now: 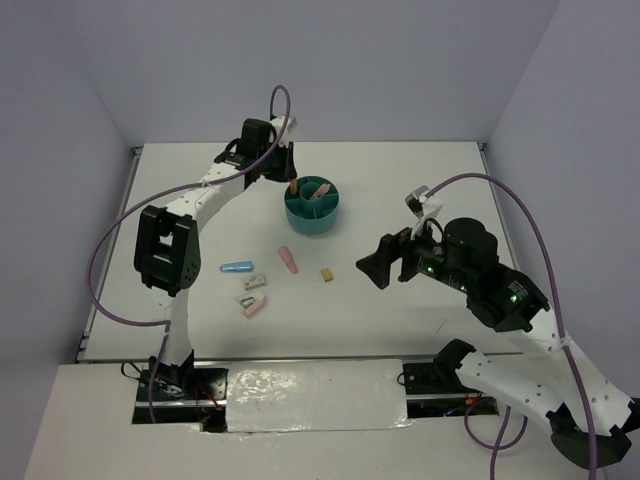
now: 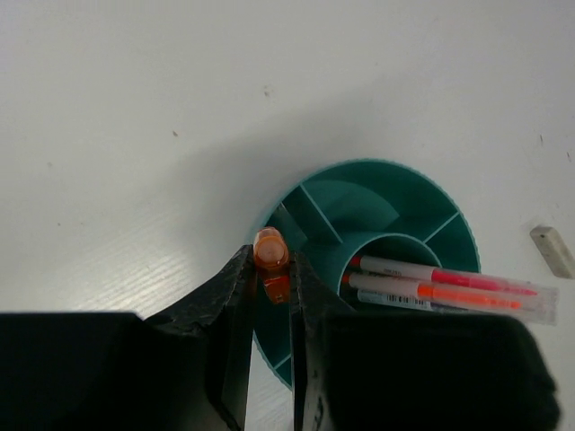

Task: Sort the stationery into containers
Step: Place the stationery in the storage box, then pick up the stationery from the center of the board.

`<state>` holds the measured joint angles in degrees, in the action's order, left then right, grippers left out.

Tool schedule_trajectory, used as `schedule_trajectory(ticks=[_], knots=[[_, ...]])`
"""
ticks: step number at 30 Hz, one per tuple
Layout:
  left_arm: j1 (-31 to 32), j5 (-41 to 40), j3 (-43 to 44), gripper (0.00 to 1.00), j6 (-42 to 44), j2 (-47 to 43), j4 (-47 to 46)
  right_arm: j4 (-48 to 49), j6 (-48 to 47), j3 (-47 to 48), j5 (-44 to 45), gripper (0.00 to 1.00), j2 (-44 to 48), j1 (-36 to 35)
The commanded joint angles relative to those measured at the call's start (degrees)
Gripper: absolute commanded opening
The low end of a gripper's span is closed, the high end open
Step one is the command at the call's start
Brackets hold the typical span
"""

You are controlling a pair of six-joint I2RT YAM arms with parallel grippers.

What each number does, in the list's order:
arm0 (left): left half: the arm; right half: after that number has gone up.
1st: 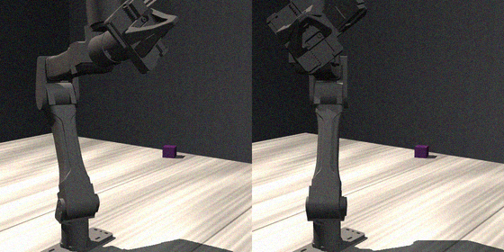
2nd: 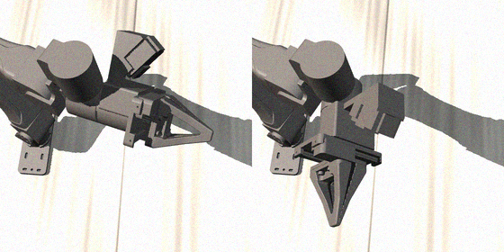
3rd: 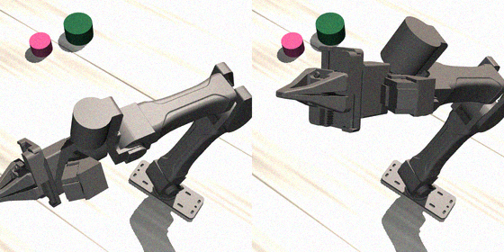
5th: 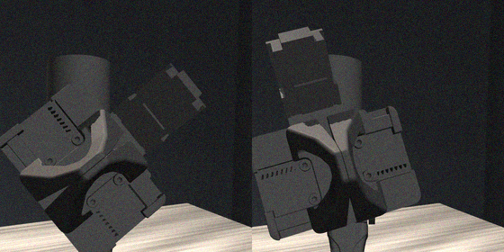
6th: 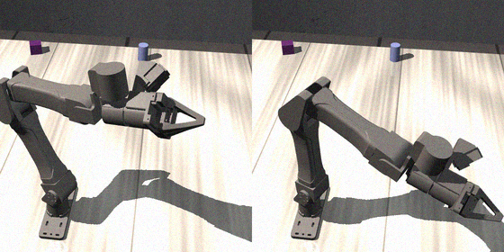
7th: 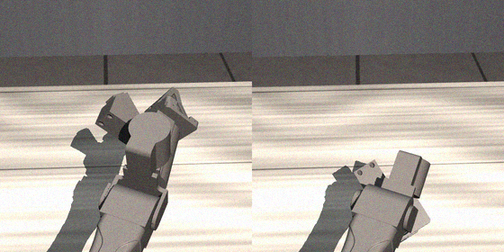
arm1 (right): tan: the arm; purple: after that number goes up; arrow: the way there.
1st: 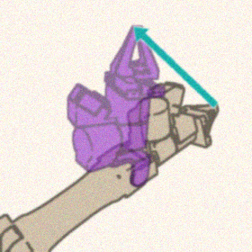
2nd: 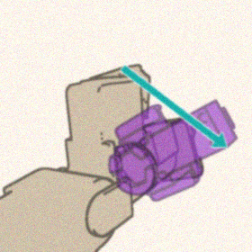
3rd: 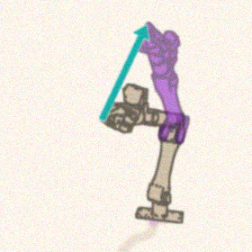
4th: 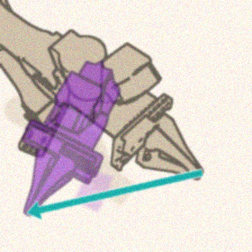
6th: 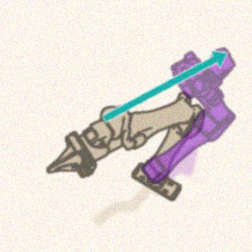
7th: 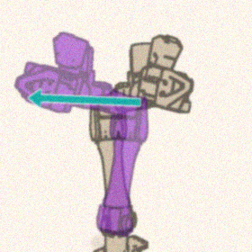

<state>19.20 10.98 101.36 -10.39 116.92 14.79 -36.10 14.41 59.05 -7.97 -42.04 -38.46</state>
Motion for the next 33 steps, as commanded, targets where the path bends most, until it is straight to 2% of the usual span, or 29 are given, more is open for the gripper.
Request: schedule_trajectory(ticks=[1, 3, 6, 7, 10, 13, 15, 17, 18, 21, 23, 28, 33], knots=[[-0.13, 3.60, -1.34, 0.14, -0.94, -1.26, -4.06, 0.94, -1.06, 2.39, -0.64, 1.00, -0.67, 0.14], [-0.13, 3.96, -2.22, 0.21, -1.30, -1.43, -3.98, 1.38, -0.88, 2.30, -0.91, 1.00, -0.94, 0.14], [-0.13, 4.22, -3.27, 0.58, -1.65, -1.61, -3.72, 2.17, -0.70, 2.04, -1.61, 1.00, -1.55, 0.14], [-0.04, 3.44, -3.28, 0.73, -2.00, -1.79, -3.45, 2.43, -0.62, 1.95, -1.79, 1.00, -1.81, 0.14], [-0.13, 2.12, -3.71, 0.85, -2.79, -4.33, -3.27, 3.05, -0.44, 0.99, -2.75, 1.00, -4.79, 0.05], [-0.39, 0.54, -2.75, 0.88, -4.28, -8.02, -2.31, 5.85, -0.27, -0.24, -3.55, 1.00, -7.95, -0.56], [-0.57, -3.75, -0.65, 0.89, -5.51, -11.09, 1.11, 7.96, -0.18, -0.34, -1.63, 1.00, -13.66, -3.18], [-0.74, -11.64, 2.85, 0.91, -8.93, -14.07, 8.56, 8.15, -0.35, 2.19, 1.62, 0.98, -21.97, -5.74], [-0.83, -15.34, 3.75, 0.92, -10.42, -15.14, 11.72, 8.50, -0.35, 3.61, 5.90, 0.98, -25.08, -7.14], [-2.15, -22.31, 3.41, 0.96, -17.45, -21.11, 22.46, 10.16, 1.14, 8.62, 10.33, 0.95, -36.59, -10.06], [-3.63, -21.46, -1.39, 0.97, -21.24, -27.06, 26.33, 11.13, 1.67, 12.31, 11.30, 0.89, -44.56, -10.76], [-5.22, -16.35, -13.10, 0.98, -21.78, -38.86, 27.84, 11.22, 0.09, 21.79, 15.43, 0.81, -60.40, -13.39], [-5.75, -12.74, -14.96, 0.99, -19.93, -47.22, 30.21, 13.32, -0.35, 25.68, 18.33, 0.68, -67.72, -14.01]])
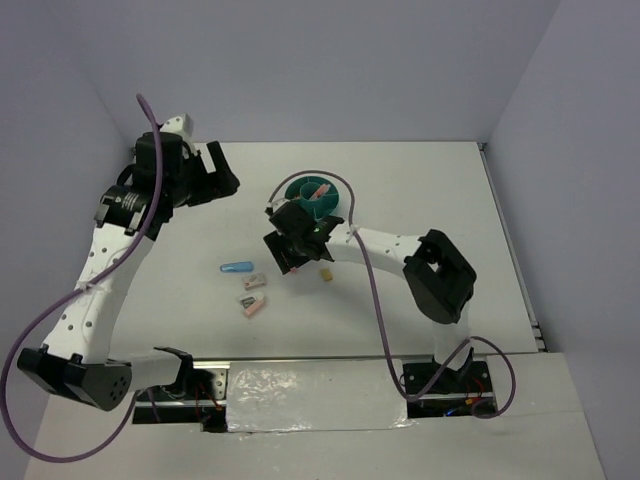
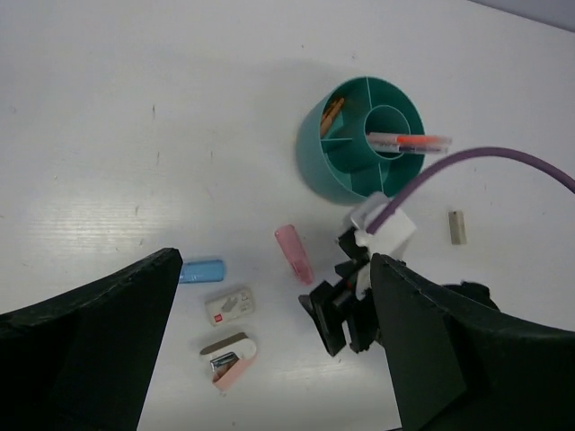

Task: Sort the stationery into containers
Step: Pick up the stationery from the center of the board.

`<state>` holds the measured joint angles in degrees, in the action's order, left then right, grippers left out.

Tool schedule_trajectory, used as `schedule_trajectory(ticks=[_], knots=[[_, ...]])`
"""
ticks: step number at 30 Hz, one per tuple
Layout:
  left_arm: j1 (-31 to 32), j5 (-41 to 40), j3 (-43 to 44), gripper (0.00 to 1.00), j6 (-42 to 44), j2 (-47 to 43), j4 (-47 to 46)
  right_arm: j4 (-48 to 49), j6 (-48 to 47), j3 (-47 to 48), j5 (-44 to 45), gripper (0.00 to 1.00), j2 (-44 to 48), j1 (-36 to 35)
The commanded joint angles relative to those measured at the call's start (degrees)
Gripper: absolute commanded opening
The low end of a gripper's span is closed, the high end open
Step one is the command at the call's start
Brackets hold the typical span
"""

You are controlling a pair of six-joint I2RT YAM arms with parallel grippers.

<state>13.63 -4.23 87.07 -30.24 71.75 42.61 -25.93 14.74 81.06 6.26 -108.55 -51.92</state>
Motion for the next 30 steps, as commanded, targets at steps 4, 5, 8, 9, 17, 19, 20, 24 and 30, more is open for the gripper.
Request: schedule_trajectory(ticks=[4, 5, 8, 9, 17, 19, 20, 24, 30], knots=[[-0.27, 2.91, -1.20, 0.99, 0.36, -5.12, 3.97, 5.63, -0.68, 3.67, 3.14, 0.60, -5.87, -0.55], [-0.27, 2.82, -1.02, 0.99, 0.36, -5.30, 4.67, 6.50, -0.33, 3.41, 3.14, 0.59, -6.40, -0.55], [-0.27, 3.09, -0.93, 0.99, 1.06, -6.44, 6.25, 8.96, -0.07, 1.65, 2.62, 0.57, -7.72, -0.64], [-0.27, 3.00, -0.76, 0.99, 1.41, -6.79, 6.61, 9.32, -0.06, 1.39, 2.44, 0.57, -8.07, -0.55], [-0.18, 3.79, -1.99, 0.99, 1.32, -7.85, 7.40, 10.37, 0.11, 0.86, 1.91, 0.47, -11.59, -0.55], [-0.18, 3.79, -1.55, 0.99, 1.24, -7.24, 7.49, 10.73, 0.98, -0.28, 1.56, 0.46, -11.86, -0.29], [-0.18, 4.75, -1.46, 0.99, 1.32, -7.06, 7.49, 10.99, 1.34, -0.63, 1.56, 0.45, -11.86, -0.29], [-0.18, 5.55, -1.55, 0.99, 1.06, -6.44, 6.96, 10.90, 2.22, -2.74, 1.39, 0.34, -11.86, -0.37], [-0.18, 8.78, -2.95, 0.99, -0.70, -6.44, 5.12, 15.11, 2.31, -7.84, -3.79, 0.24, -3.02, -0.64]])
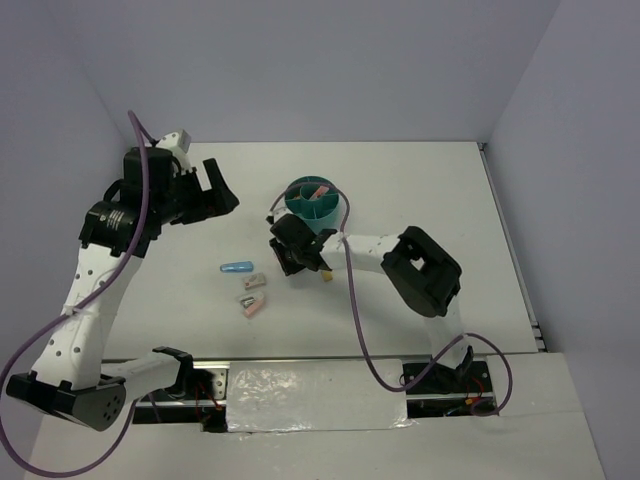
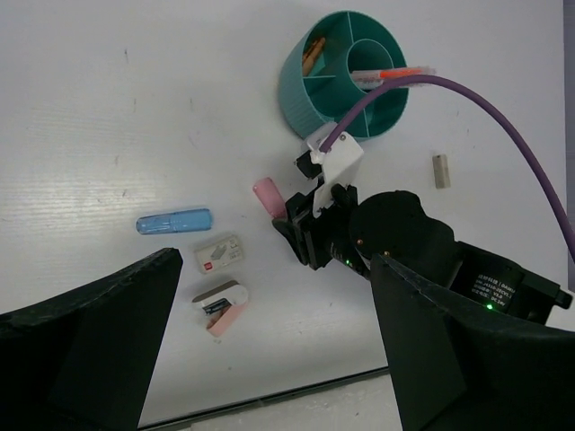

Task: Sort the stationery into containers
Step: Pick up the stationery from the center of the board, then place the stationery in the storage box.

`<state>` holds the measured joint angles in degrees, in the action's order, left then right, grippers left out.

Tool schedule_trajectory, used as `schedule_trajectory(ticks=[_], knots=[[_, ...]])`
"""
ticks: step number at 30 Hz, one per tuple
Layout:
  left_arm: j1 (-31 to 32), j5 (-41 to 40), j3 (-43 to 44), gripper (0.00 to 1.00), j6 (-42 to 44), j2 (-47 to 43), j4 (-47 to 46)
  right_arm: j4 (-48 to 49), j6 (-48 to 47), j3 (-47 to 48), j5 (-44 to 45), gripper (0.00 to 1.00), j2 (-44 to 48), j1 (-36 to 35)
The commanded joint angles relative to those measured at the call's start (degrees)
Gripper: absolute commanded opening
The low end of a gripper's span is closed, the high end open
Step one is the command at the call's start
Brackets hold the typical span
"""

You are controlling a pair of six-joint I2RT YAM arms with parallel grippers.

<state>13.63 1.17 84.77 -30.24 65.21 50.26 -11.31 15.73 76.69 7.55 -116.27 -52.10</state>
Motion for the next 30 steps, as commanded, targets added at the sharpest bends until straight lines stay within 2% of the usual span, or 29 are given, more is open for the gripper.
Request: schedule_trajectory(ticks=[1, 6, 9, 10, 13, 17, 23, 26, 27, 29, 30], knots=[[-0.27, 4.36, -0.83, 0.99, -1.31, 0.27, -2.88, 1.81, 1.41, -4.17, -5.87, 0.24, 6.65, -0.46], [-0.97, 12.53, -1.80, 0.99, -4.65, 1.67, -6.04, 3.93, 2.55, -7.07, -6.50, 0.24, 20.62, -0.38], [-1.32, 22.53, -3.73, 0.99, -9.46, 2.99, -11.13, 6.38, 3.08, -8.74, -7.55, 0.24, 27.83, -0.46], [-1.32, 28.39, -4.61, 0.99, -11.14, 3.34, -14.89, 6.74, 3.34, -9.01, -8.68, 0.24, 29.42, -0.55], [-1.32, 37.64, -9.26, 0.99, -18.77, 3.87, -24.90, 6.83, 3.70, -9.45, -8.26, 0.25, 34.34, -0.55], [-1.32, 40.74, -10.59, 0.99, -21.44, 4.92, -28.37, 6.05, 3.09, -8.58, -7.64, 0.25, 39.36, -0.55], [-0.88, 42.78, -11.91, 0.90, -24.43, 5.10, -32.59, 3.93, 1.94, -5.67, -7.64, 0.26, 40.59, -0.64], [-0.88, 42.95, -11.91, 0.81, -24.60, 5.28, -33.03, 3.49, 1.50, -5.32, -7.64, 0.26, 40.94, -0.73], [-0.88, 43.13, -11.91, 0.72, -24.52, 5.37, -33.12, 3.31, 1.50, -5.32, -7.64, 0.26, 40.95, -0.81], [-0.71, 43.13, -11.74, 0.63, -23.99, 5.71, -32.95, 3.14, 1.50, -5.14, -7.64, 0.26, 41.21, -0.90], [-0.71, 43.13, -11.56, 0.63, -23.47, 5.89, -31.73, 3.05, 1.50, -5.14, -7.64, 0.26, 41.38, -0.90]])
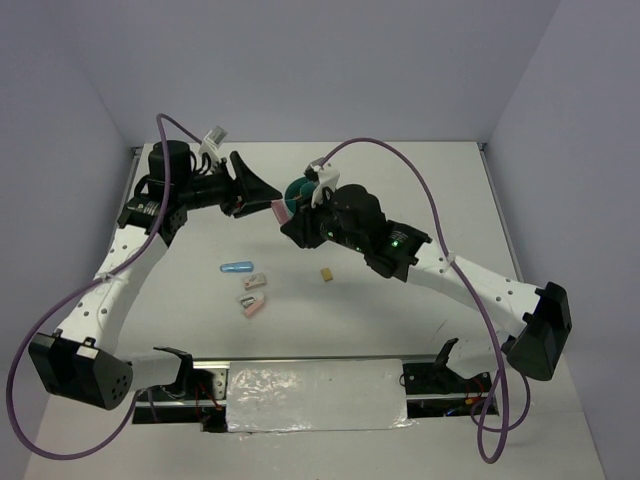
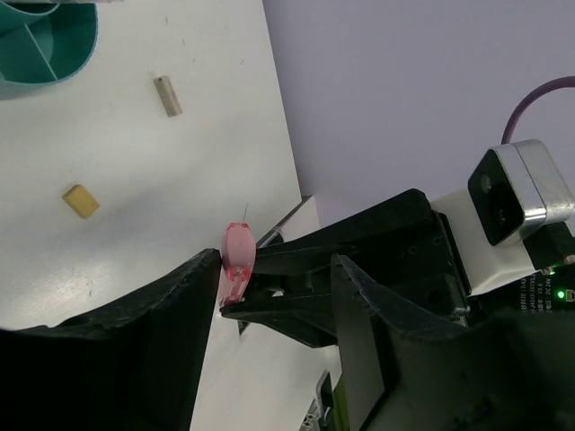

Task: Sort the stationery into containers
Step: Place the stationery in the storage box.

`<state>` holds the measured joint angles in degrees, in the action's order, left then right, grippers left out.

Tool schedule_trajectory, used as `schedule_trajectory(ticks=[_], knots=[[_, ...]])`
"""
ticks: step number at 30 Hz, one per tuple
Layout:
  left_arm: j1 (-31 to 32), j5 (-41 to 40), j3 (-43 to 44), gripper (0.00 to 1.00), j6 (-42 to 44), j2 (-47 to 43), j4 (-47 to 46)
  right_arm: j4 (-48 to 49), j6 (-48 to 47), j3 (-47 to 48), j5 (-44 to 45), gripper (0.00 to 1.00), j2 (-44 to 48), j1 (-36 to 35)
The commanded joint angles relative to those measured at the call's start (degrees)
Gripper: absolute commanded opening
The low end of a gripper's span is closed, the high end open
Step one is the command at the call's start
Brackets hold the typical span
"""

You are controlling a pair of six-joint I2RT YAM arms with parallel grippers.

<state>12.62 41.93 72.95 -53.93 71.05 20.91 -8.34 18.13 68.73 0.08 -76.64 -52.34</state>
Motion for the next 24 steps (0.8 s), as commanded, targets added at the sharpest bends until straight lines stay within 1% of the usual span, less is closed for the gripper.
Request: schedule_trajectory(ticks=[1, 6, 9, 11, 12, 13, 14, 15, 16, 18, 19, 20, 21, 22, 23, 24], knots=[[0.47, 2.28, 0.44, 0.64, 0.58, 0.14, -1.93, 0.25, -0.90, 2.81, -0.16, 0.26, 1.93, -0.66], [1.61, 1.58, 0.53, 0.68, 2.16, 0.76, 0.10, 0.08, -0.99, 3.69, -0.16, 0.26, 1.85, -1.01], [2.58, 1.14, 0.79, 0.67, 2.86, 1.20, 0.54, 0.16, -1.08, 3.95, -0.16, 0.26, 1.76, -1.10], [3.28, 0.61, 1.32, 0.58, 3.39, 1.72, 1.42, 0.16, -1.17, 4.22, -0.16, 0.26, 1.85, -1.36], [3.55, 0.26, 1.76, 0.45, 3.83, 1.99, 1.68, 0.16, -1.17, 4.31, -0.16, 0.26, 1.85, -1.36], [3.64, -0.09, 1.85, 0.40, 4.10, 2.34, 2.03, 0.16, -1.34, 4.39, -0.16, 0.26, 2.11, -1.36], [3.81, -0.18, 2.02, 0.31, 4.45, 2.60, 2.47, -0.10, -1.43, 4.66, -0.16, 0.26, 2.11, -1.45], [3.90, -0.36, 2.46, 0.27, 4.71, 2.87, 2.73, -0.19, -1.61, 4.75, -0.16, 0.26, 2.20, -1.37], [3.90, -0.53, 2.72, 0.21, 5.32, 3.39, 3.35, -0.54, -1.78, 4.75, 1.05, 0.26, 2.20, -1.45], [3.90, -1.50, 4.65, 0.14, 6.55, 4.10, 4.66, -1.24, -2.39, 4.66, 1.68, 0.27, 2.29, -1.36], [3.90, -2.55, 5.36, 0.10, 7.52, 4.97, 5.28, -1.42, -2.48, 4.49, 1.68, 0.31, 2.37, -1.36], [3.90, -2.91, 6.93, 0.02, 8.05, 5.41, 5.81, -1.59, -2.57, 3.61, 2.03, 0.39, 2.90, -1.45], [3.90, -3.61, 7.82, 0.00, 8.66, 5.94, 6.07, -1.59, -2.14, 2.91, 3.69, 0.67, 3.34, -1.28], [3.90, -4.74, 8.87, 0.00, 9.36, 7.16, 6.69, -1.59, -1.61, 2.29, 4.40, 0.83, 3.86, -0.84], [3.90, -7.97, 10.10, 0.00, 11.46, 7.96, 7.47, -2.38, -1.08, 1.68, 5.19, 0.97, 4.39, -0.23], [3.90, -10.79, 13.07, 0.00, 12.87, 8.84, 8.96, -2.99, 0.23, 0.37, 5.81, 1.00, 5.79, 0.65]])
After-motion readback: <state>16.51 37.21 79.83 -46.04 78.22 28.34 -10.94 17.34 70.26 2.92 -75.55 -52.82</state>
